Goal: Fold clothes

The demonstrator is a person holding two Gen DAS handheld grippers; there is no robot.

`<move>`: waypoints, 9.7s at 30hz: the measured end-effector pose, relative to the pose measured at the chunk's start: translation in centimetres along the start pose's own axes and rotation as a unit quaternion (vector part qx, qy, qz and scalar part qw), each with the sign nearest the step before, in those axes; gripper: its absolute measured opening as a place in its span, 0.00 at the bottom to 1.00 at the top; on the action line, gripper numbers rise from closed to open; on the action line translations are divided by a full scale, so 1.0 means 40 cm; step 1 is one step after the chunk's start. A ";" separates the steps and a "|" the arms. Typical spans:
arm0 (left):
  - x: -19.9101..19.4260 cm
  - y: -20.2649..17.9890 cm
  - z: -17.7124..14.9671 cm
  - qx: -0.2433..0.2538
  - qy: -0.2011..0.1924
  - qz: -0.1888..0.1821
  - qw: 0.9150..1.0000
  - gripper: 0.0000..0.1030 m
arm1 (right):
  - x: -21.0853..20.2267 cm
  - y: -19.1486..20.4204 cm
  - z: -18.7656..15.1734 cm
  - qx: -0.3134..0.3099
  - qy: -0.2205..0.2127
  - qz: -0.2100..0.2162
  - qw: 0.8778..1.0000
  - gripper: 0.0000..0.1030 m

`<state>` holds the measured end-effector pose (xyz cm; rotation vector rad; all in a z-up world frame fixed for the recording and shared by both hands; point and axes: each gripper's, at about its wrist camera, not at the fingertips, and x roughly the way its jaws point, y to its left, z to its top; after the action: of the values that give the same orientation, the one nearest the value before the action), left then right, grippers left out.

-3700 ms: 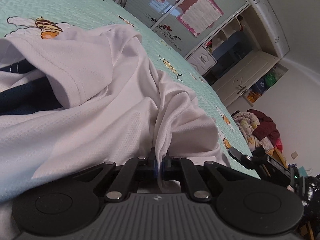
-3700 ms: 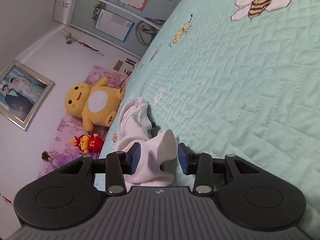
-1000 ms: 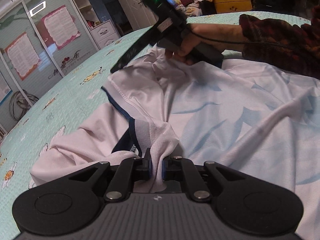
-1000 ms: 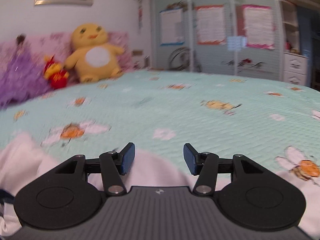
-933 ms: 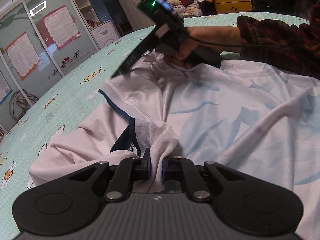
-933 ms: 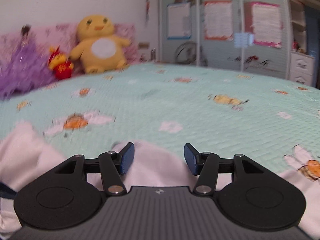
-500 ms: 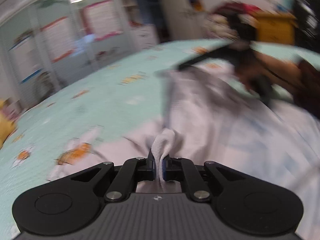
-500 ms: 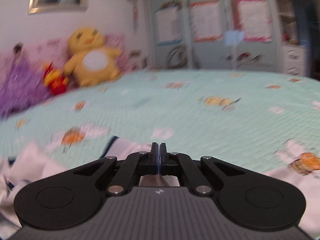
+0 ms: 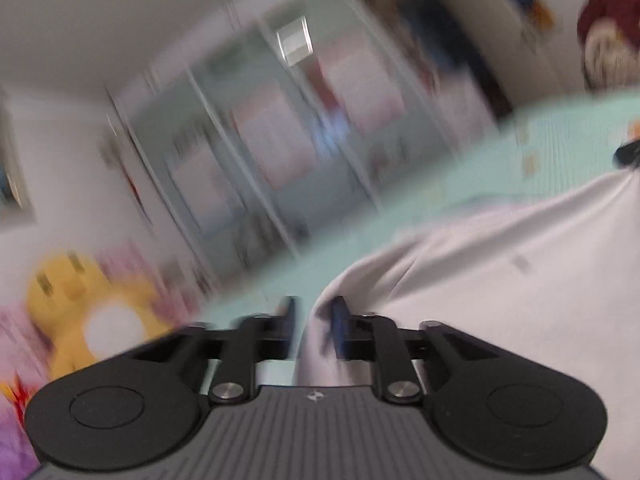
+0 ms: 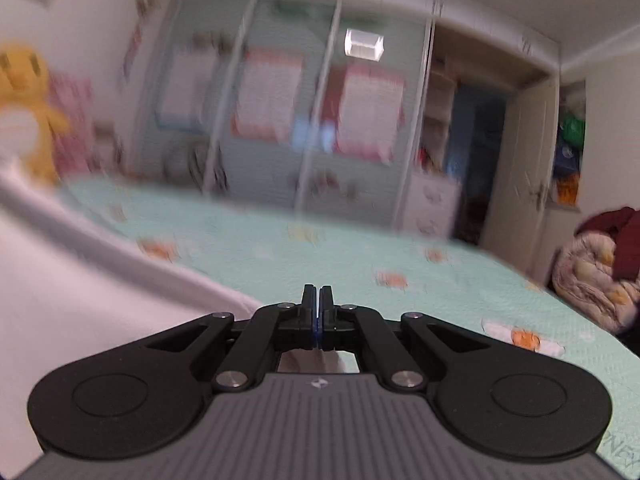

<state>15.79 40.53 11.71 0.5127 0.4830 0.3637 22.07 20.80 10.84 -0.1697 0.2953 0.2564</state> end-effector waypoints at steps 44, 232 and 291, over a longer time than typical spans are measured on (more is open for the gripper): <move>-0.314 0.133 -0.559 -0.154 0.133 0.064 0.977 0.84 | -0.053 -0.257 -0.263 -0.248 0.107 -0.171 0.948 0.02; -1.043 0.066 -0.865 0.122 0.064 0.035 0.990 0.75 | -1.193 -0.178 -0.669 0.069 0.183 -0.021 0.980 0.44; -1.063 0.036 -0.869 0.210 0.096 0.034 0.972 0.42 | -1.266 -0.087 -0.642 -0.131 0.145 0.047 0.980 0.33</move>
<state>-37.82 35.91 0.62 0.9107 0.7385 0.3794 -30.61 0.97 2.67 -0.4563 0.5602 0.3658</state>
